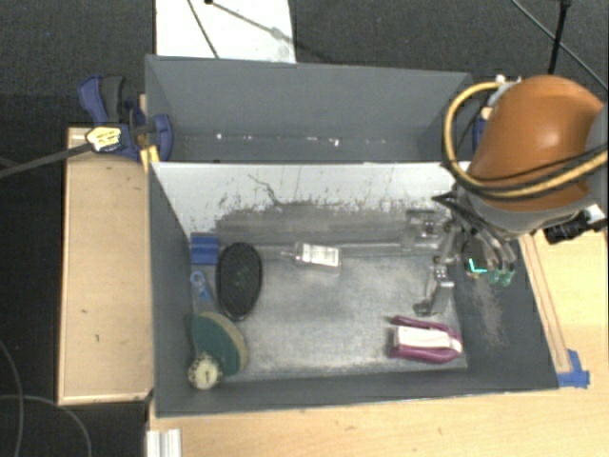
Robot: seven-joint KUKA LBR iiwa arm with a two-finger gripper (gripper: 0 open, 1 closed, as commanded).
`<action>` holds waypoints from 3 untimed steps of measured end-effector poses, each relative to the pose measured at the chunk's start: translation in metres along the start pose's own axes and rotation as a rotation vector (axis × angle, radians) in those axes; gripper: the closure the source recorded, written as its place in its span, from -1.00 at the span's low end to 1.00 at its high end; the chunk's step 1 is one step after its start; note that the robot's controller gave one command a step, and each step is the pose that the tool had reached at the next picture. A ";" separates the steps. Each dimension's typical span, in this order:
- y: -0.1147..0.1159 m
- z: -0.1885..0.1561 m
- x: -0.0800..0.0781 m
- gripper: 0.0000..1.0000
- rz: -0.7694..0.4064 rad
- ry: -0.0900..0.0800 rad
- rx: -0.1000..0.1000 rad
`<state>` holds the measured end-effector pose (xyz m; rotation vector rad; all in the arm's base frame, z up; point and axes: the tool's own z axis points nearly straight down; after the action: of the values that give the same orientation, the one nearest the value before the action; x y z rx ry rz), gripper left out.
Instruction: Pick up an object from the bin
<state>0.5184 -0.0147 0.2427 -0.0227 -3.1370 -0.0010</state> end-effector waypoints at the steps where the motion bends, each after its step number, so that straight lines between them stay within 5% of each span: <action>1: -0.011 0.091 0.032 -1.00 -0.312 -0.003 0.001; 2: -0.066 0.165 0.031 -1.00 -0.277 -0.002 0.001; 3: -0.063 0.162 0.030 1.00 -0.284 -0.006 0.001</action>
Offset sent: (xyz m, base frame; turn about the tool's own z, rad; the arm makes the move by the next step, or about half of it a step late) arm -0.0322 -0.0107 -0.0899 -0.3134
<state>0.4872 -0.0773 0.0808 0.4221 -3.1152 -0.0006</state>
